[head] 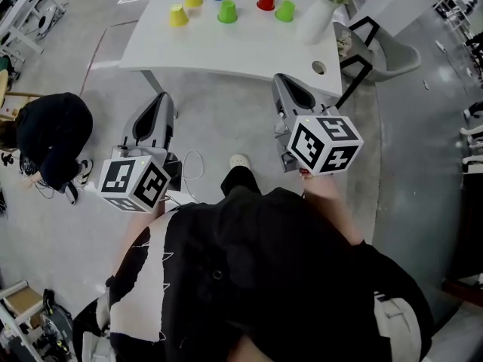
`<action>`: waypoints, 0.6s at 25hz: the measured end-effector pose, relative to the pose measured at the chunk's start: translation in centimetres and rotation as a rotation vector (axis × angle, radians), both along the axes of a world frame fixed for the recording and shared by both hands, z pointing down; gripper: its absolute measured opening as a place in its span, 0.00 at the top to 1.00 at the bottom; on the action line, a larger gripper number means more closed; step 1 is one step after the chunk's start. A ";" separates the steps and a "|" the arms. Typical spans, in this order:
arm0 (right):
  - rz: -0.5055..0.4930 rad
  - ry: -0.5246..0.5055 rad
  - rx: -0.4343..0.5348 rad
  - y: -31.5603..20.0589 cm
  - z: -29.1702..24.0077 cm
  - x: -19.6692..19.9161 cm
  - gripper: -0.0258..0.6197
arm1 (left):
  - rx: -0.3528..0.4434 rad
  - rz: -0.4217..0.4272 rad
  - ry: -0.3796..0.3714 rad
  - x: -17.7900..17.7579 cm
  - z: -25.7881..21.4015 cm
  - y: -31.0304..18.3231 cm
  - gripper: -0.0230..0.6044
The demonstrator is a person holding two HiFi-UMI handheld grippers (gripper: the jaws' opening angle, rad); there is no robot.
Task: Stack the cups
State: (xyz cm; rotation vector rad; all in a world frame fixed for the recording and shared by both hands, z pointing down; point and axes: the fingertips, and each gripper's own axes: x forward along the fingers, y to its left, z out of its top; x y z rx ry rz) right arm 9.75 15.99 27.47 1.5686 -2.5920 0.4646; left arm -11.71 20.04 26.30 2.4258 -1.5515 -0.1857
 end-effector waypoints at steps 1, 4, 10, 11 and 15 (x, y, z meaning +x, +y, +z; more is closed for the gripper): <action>-0.004 0.001 0.000 -0.6 0.0 -0.1 0.96 | 0.000 -0.001 -0.001 0.0 0.0 -0.5 0.95; -0.017 0.005 0.002 -2.6 -0.1 -0.3 0.96 | 0.002 -0.005 -0.004 0.1 -0.1 -2.5 0.95; -0.040 0.011 0.004 -7.9 -0.5 -0.2 0.95 | 0.015 -0.023 0.003 0.4 -0.8 -7.4 0.95; -0.044 0.011 0.005 -8.8 -0.6 -0.2 0.95 | 0.016 -0.027 0.003 0.4 -0.9 -8.2 0.95; -0.065 0.008 0.010 -12.2 -1.2 -0.2 0.95 | 0.026 -0.050 0.007 0.5 -1.6 -11.1 0.95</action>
